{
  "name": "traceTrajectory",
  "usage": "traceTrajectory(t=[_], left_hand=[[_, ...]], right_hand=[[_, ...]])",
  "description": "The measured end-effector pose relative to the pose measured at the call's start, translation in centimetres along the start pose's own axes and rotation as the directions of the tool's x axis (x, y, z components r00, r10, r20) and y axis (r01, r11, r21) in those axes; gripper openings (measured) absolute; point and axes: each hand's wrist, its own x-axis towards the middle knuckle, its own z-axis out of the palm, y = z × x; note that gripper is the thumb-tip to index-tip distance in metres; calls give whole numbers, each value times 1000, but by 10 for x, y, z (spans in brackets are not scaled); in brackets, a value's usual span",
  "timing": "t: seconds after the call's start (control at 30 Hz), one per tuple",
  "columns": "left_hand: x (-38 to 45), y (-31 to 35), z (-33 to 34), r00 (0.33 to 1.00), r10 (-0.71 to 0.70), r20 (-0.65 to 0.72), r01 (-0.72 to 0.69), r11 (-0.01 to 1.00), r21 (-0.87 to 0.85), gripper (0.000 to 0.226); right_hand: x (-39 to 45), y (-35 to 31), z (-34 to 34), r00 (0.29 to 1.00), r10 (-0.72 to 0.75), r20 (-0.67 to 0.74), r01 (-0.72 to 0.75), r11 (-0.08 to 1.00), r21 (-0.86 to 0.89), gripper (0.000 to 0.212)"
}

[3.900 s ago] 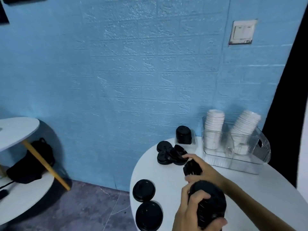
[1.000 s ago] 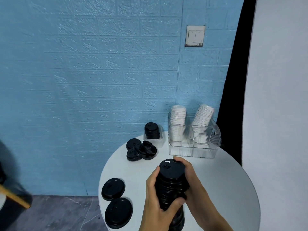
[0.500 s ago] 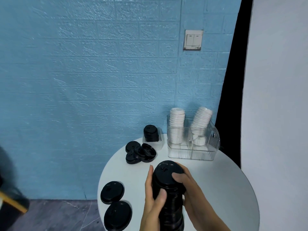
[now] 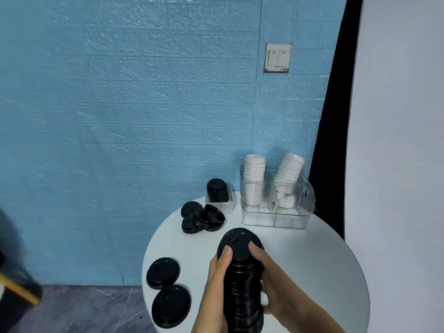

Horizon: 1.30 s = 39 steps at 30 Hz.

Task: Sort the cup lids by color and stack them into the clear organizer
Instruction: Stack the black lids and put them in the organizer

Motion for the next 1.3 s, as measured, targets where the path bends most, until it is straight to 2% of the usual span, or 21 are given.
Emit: traceTrajectory(t=[0.07,0.17,0.3,0.4,0.57,0.77,1.07,1.3], left_hand=[[-5,3,3,998,-63,8,63,998,7,66],[-12,7,6,993,-120,2,120,993,-20,57],[-13,9,10,997,-80,-16,80,996,32,68],[-10,10,11,998,-55,-33,57,997,52,64],[-9,9,9,999,-43,3,43,999,33,49],[-9,9,17,998,-64,-20,64,998,3,51],[-19,19,9,997,-78,-14,79,986,148,37],[-19,21,7,994,-108,-22,110,971,212,49]], right_hand=[[-4,-2,1,1000,9,16,-8,1000,-11,52],[-6,-5,4,1000,6,28,-6,1000,5,46],[-2,-2,4,1000,8,9,-8,1000,15,56],[2,1,1,1000,1,1,-1,1000,-5,57],[8,6,-4,1000,3,9,-2,995,-102,72],[11,12,-6,998,-26,-59,19,992,-121,72],[15,18,-16,998,-6,-58,-3,990,-139,79],[12,13,-14,999,38,-20,-41,987,-153,84]])
